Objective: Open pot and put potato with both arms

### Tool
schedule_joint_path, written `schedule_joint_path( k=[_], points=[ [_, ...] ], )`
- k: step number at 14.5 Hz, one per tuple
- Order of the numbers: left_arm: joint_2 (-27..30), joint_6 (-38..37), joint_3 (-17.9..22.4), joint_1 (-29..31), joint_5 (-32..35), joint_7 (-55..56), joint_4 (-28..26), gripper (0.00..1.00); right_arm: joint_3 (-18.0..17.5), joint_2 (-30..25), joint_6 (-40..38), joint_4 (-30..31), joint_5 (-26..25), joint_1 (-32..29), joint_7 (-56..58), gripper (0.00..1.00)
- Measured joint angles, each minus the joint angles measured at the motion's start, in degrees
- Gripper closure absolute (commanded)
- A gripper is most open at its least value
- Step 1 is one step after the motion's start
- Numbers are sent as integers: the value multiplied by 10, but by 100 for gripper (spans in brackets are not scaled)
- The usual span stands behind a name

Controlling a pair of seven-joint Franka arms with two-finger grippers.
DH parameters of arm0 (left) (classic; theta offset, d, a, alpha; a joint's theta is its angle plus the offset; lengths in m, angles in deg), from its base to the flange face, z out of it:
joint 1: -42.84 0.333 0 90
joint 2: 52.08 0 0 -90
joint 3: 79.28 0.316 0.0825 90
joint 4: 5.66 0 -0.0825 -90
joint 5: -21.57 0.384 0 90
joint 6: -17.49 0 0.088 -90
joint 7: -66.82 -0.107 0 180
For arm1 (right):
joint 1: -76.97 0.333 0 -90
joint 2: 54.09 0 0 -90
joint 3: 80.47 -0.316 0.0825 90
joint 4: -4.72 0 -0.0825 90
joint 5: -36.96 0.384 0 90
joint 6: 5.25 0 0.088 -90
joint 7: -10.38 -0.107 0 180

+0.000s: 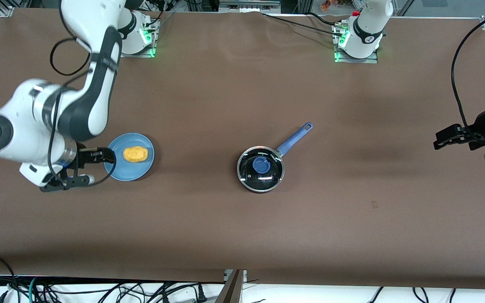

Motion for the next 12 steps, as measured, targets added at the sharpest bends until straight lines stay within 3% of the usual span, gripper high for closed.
schedule_joint_path(
  k=[4,8,10,12],
  points=[
    [0,0,0,0,0,0,0,0,83,-4,-43,0,-1,69,-19,0],
    [0,0,0,0,0,0,0,0,105,-10,-55,-14,-5,68,-7,0],
    [0,0,0,0,0,0,0,0,61,-41,-54,-25,-65,61,-26,0],
    [-1,0,0,0,0,0,0,0,-53,-110,-27,-29,-183,28,-97,0]
  ],
)
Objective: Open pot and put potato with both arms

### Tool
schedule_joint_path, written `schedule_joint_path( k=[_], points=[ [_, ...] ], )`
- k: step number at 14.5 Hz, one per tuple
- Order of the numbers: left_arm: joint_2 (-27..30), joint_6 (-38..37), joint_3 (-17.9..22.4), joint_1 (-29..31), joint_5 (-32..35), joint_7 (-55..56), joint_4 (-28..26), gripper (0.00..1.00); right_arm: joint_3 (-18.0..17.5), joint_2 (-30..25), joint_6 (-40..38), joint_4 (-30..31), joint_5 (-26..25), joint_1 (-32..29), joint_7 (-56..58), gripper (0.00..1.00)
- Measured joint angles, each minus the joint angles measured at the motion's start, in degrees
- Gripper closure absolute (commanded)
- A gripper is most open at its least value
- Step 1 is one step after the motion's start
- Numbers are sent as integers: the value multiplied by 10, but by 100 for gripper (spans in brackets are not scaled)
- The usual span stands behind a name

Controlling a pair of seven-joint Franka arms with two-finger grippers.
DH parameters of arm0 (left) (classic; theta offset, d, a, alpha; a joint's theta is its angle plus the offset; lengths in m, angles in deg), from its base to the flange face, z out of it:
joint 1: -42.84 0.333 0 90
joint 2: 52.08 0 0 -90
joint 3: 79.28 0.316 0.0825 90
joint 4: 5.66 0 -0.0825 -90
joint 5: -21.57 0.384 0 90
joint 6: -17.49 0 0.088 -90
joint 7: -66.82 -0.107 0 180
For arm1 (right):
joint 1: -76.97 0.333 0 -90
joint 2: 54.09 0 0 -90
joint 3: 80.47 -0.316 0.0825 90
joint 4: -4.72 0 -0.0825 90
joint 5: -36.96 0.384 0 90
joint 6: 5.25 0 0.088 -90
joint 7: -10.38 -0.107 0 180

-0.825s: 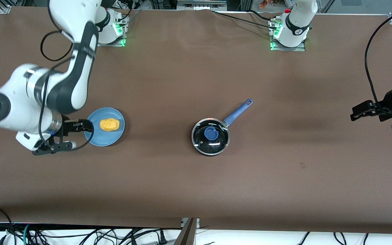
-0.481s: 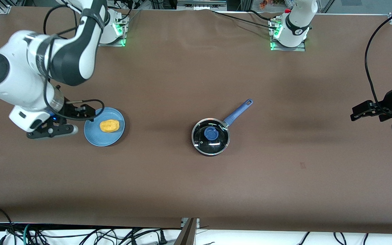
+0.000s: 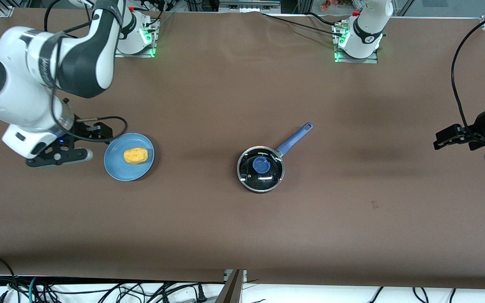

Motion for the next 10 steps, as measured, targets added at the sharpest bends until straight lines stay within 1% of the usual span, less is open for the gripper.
schedule_joint_path(
  k=[1,2,4,5,7,8,10],
  points=[
    [0,0,0,0,0,0,0,0,-70,-43,13,-2,-64,-29,-41,0],
    [-1,0,0,0,0,0,0,0,-141,-84,18,-4,-116,-64,-75,0],
    [-1,0,0,0,0,0,0,0,-279,-157,18,-8,-185,-156,-125,0],
    [-2,0,0,0,0,0,0,0,-346,-189,16,-8,-206,-208,-140,0],
    [-3,0,0,0,0,0,0,0,-468,-239,5,-6,-231,-313,-160,0],
    [-4,0,0,0,0,0,0,0,-522,-261,-2,1,-240,-362,-167,0],
    [-4,0,0,0,0,0,0,0,-613,-307,-10,30,-248,-453,-172,0]
  ],
)
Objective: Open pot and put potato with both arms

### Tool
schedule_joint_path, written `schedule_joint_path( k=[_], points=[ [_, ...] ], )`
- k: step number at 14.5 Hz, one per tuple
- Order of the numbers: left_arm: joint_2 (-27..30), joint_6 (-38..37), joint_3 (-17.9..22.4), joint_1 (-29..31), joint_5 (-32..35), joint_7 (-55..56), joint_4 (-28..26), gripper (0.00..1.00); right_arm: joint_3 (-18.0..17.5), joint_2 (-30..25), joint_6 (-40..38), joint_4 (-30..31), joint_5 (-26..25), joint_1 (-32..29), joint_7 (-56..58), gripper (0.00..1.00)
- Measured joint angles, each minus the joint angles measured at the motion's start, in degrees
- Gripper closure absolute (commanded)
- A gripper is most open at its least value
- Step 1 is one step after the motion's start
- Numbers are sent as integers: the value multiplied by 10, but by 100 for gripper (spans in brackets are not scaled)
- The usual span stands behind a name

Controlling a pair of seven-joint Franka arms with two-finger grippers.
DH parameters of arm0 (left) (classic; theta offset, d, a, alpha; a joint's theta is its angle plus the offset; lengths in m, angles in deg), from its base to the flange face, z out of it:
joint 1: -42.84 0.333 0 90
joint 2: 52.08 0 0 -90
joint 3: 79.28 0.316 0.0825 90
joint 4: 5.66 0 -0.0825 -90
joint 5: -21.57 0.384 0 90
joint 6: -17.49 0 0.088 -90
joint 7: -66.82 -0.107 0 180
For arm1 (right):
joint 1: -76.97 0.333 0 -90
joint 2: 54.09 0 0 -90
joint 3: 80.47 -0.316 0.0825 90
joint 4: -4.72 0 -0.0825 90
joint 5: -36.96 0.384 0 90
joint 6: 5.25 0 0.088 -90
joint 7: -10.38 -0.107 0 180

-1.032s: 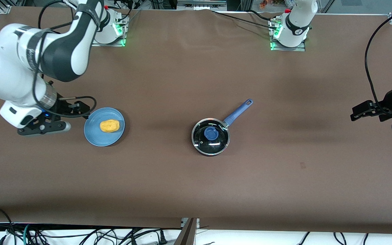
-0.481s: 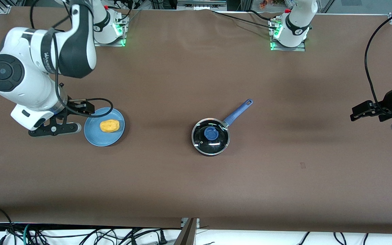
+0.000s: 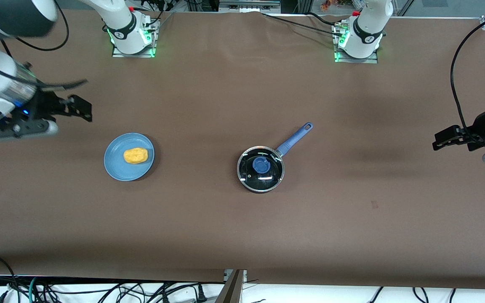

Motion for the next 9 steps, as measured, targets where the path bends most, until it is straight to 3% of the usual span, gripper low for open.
schedule_joint_path(
  k=[2,4,9],
  points=[
    [0,0,0,0,0,0,0,0,-70,-38,-18,25,-1,-77,-1,0],
    [0,0,0,0,0,0,0,0,-110,-64,-39,39,-1,-126,-4,0],
    [0,0,-1,-2,0,0,0,0,-123,-78,-49,53,-1,-143,-5,0]
  ],
)
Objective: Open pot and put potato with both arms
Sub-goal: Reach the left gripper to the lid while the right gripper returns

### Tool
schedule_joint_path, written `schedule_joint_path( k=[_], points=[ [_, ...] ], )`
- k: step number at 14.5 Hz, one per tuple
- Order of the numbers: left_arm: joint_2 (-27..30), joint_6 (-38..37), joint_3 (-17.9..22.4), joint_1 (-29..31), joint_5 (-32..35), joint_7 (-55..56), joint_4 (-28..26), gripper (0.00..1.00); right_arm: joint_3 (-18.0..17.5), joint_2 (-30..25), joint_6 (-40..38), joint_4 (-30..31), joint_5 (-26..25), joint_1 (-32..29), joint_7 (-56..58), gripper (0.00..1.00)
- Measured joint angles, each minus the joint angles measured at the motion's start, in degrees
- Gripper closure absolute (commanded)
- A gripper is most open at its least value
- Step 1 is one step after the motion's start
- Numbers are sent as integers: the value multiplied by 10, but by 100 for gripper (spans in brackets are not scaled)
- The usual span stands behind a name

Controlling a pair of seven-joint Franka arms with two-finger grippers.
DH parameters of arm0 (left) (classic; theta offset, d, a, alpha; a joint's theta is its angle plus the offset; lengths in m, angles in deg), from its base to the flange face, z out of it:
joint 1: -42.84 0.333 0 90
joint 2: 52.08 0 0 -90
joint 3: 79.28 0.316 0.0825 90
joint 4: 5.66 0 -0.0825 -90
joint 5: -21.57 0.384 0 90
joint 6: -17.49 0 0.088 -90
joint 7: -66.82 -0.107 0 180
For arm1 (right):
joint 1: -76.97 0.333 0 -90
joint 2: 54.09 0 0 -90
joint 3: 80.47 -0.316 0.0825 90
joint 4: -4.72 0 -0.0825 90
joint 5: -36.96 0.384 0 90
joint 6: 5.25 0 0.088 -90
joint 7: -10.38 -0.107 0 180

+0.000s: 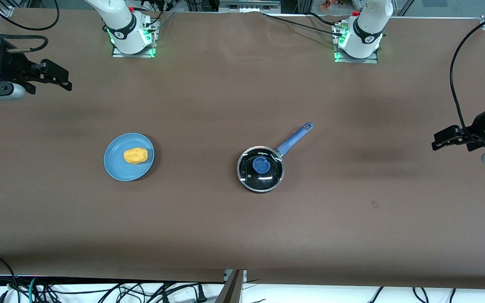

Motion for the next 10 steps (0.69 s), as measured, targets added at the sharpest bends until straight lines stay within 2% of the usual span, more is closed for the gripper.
schedule_joint_path(
  k=[5,10],
  points=[
    [-13,-2,-6,-21,-1,64,-1,0,-6,7,4,-3,0,0,0,0],
    [-37,-2,-10,-103,-1,219,-2,0,-7,10,3,-13,-13,0,0,0]
  ],
)
